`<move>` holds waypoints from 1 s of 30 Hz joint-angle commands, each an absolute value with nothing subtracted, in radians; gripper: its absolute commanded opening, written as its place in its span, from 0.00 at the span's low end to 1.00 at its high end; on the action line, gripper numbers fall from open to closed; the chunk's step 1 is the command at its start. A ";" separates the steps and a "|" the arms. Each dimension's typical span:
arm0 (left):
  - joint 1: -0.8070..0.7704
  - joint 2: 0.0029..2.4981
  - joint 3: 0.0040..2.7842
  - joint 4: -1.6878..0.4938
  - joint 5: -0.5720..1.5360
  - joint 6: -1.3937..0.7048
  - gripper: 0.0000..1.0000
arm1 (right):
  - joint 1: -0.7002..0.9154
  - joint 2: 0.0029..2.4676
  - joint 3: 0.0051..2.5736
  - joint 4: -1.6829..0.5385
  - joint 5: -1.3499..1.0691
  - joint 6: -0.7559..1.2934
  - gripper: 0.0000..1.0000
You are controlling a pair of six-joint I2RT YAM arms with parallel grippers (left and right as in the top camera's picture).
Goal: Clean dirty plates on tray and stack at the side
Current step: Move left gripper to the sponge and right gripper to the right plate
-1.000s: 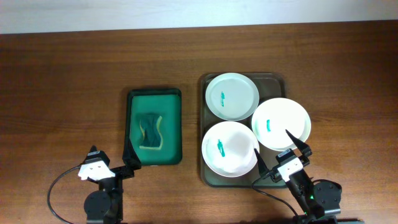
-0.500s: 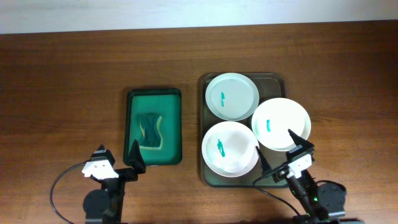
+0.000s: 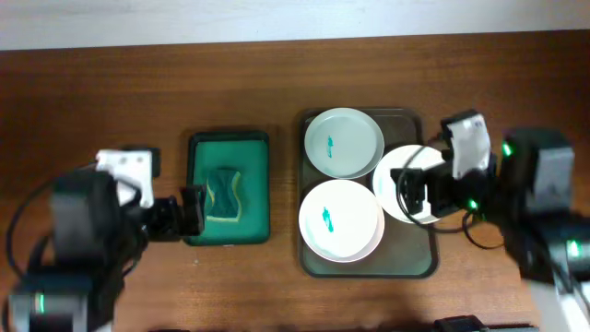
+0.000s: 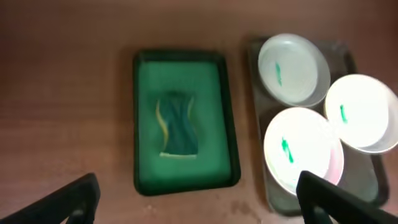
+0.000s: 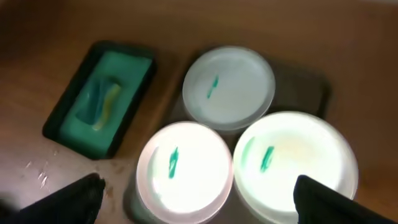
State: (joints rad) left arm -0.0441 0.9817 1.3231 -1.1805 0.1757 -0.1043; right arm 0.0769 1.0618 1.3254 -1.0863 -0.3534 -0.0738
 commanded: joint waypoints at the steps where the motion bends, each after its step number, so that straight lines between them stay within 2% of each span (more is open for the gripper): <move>1: -0.038 1.187 1.413 -1.270 0.220 -0.073 0.99 | 0.072 1.216 1.367 -1.158 -0.427 -0.065 0.98; 5: -0.038 1.348 1.413 -1.333 0.221 -0.073 1.00 | 0.072 1.371 1.367 -1.228 -0.502 -0.066 0.98; 7: -0.038 1.394 1.413 -1.350 0.221 -0.073 0.84 | 0.072 1.424 1.367 -1.236 -0.501 -0.065 0.56; 8: -0.038 1.407 1.412 -1.356 0.221 -0.073 0.76 | 0.072 1.440 1.367 -1.240 -0.501 -0.065 0.42; 9: -0.038 1.415 1.411 -1.356 0.221 -0.073 0.73 | 0.072 1.462 1.367 -1.256 -0.499 -0.065 0.37; 11: -0.043 1.414 1.408 -1.352 0.205 -0.073 0.68 | 0.072 1.481 1.364 -1.290 -0.406 0.002 0.37; 13: -0.046 1.414 1.408 -1.352 0.179 -0.074 0.66 | 0.072 1.481 1.348 -1.304 -0.241 0.125 0.38; 15: -0.047 1.414 1.408 -1.351 0.179 -0.074 0.64 | 0.072 1.481 1.324 -1.311 -0.224 0.149 0.42; 16: -0.053 1.414 1.408 -1.346 0.179 -0.074 0.63 | 0.072 1.481 1.311 -1.309 -0.224 0.148 0.50; 17: -0.058 1.414 1.408 -1.341 0.179 -0.074 0.63 | 0.072 1.481 1.292 -1.296 -0.224 0.148 0.78; 18: -0.071 1.414 1.408 -1.332 0.179 -0.074 0.63 | 0.072 1.481 1.275 -1.271 -0.226 0.147 0.98; 20: -0.086 1.414 1.408 -1.326 0.179 -0.074 0.65 | 0.072 1.481 1.267 -1.240 -0.247 0.146 0.98; 21: -0.094 1.414 1.408 -1.324 0.179 -0.074 0.66 | 0.072 1.481 1.267 -1.238 -0.250 0.147 0.95; 22: -0.098 1.414 1.408 -1.322 0.179 -0.074 0.67 | 0.072 1.481 1.267 -1.239 -0.250 0.147 0.70; 23: -0.099 1.414 1.408 -1.321 0.179 -0.074 0.67 | 0.072 1.481 1.266 -1.242 -0.250 0.148 0.33; 24: -0.099 1.414 1.408 -1.321 0.179 -0.074 0.67 | 0.073 1.481 1.255 -1.242 -0.255 0.156 0.14; 30: -0.099 1.414 1.408 -1.320 0.176 -0.074 0.67 | 0.167 1.481 1.135 -1.136 -0.234 0.167 0.20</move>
